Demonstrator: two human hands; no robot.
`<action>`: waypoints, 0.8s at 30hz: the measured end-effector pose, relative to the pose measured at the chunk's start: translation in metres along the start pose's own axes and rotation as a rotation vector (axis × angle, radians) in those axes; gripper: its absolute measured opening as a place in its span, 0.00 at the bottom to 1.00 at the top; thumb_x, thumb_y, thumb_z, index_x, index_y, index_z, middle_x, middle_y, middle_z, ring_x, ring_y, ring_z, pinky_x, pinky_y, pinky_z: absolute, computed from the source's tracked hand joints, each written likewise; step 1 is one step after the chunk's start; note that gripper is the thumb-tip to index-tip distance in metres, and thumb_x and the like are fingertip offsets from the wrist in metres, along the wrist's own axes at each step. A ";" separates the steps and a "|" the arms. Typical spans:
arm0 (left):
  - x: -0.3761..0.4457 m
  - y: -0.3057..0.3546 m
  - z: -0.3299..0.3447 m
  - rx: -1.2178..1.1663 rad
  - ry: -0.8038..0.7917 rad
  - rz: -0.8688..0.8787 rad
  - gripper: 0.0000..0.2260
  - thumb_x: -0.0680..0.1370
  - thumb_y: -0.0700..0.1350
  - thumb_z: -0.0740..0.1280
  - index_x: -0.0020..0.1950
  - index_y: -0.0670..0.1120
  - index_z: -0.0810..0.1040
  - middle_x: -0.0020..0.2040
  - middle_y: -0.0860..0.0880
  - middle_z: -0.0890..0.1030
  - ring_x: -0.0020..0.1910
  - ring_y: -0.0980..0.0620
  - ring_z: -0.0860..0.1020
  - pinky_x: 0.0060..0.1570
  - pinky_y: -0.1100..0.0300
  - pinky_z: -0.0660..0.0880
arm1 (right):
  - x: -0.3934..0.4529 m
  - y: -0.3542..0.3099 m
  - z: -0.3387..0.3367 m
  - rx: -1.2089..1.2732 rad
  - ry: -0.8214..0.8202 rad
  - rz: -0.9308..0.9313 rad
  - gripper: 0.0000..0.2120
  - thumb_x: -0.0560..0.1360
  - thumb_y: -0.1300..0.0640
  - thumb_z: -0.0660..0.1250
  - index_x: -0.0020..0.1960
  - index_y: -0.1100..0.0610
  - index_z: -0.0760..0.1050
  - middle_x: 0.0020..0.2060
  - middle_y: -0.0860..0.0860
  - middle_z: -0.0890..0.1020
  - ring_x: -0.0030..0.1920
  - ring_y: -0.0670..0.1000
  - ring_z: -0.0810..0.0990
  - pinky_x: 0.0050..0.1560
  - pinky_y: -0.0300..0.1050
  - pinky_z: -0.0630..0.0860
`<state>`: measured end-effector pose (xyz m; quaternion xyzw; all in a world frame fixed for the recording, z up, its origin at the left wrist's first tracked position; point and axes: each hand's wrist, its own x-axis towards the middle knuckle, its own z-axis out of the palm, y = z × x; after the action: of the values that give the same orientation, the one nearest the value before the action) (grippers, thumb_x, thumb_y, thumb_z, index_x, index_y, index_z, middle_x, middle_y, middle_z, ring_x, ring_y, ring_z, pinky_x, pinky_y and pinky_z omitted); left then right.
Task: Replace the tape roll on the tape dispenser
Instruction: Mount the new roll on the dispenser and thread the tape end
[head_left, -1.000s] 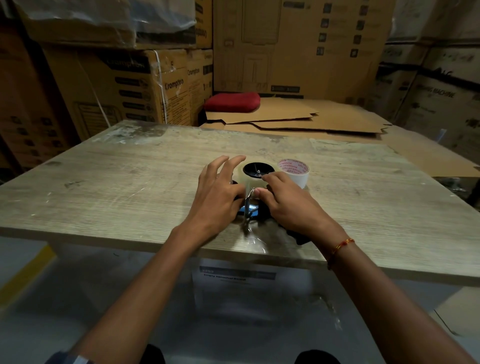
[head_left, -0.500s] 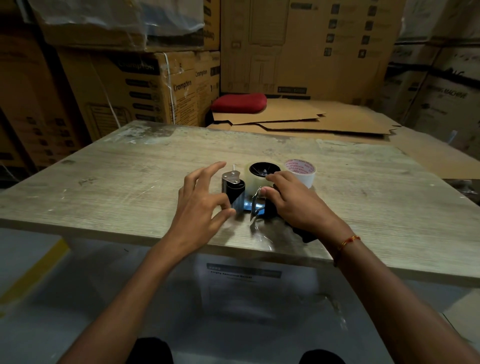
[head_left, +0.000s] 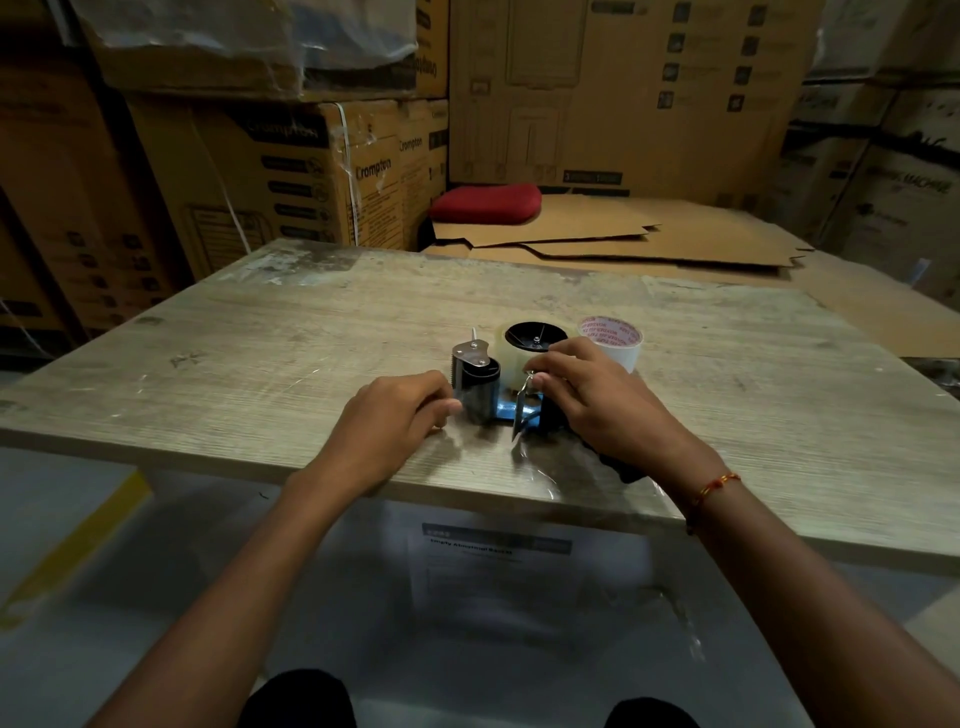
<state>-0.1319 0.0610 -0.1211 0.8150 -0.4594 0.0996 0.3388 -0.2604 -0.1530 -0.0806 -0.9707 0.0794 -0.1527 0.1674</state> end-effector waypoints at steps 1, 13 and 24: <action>-0.001 0.000 0.000 -0.119 -0.004 -0.026 0.10 0.81 0.51 0.64 0.45 0.48 0.80 0.37 0.54 0.82 0.36 0.56 0.80 0.41 0.52 0.79 | 0.000 0.000 0.000 -0.001 0.000 -0.001 0.17 0.83 0.44 0.56 0.68 0.46 0.74 0.67 0.46 0.71 0.59 0.47 0.74 0.54 0.49 0.76; -0.004 0.021 0.019 -0.001 0.036 -0.154 0.11 0.74 0.57 0.71 0.46 0.51 0.77 0.42 0.59 0.76 0.39 0.62 0.71 0.37 0.62 0.67 | 0.002 0.002 0.004 0.019 0.017 0.003 0.16 0.83 0.46 0.57 0.67 0.46 0.75 0.67 0.46 0.72 0.60 0.47 0.75 0.54 0.48 0.75; -0.004 0.014 0.009 -0.257 -0.035 -0.136 0.07 0.75 0.43 0.73 0.39 0.48 0.77 0.42 0.52 0.80 0.42 0.55 0.78 0.41 0.65 0.72 | 0.005 0.004 0.008 -0.191 0.019 0.012 0.18 0.83 0.40 0.52 0.69 0.40 0.69 0.70 0.45 0.71 0.57 0.58 0.79 0.51 0.54 0.77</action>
<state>-0.1469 0.0537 -0.1233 0.7958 -0.4178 0.0027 0.4383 -0.2529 -0.1550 -0.0880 -0.9803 0.1009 -0.1526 0.0740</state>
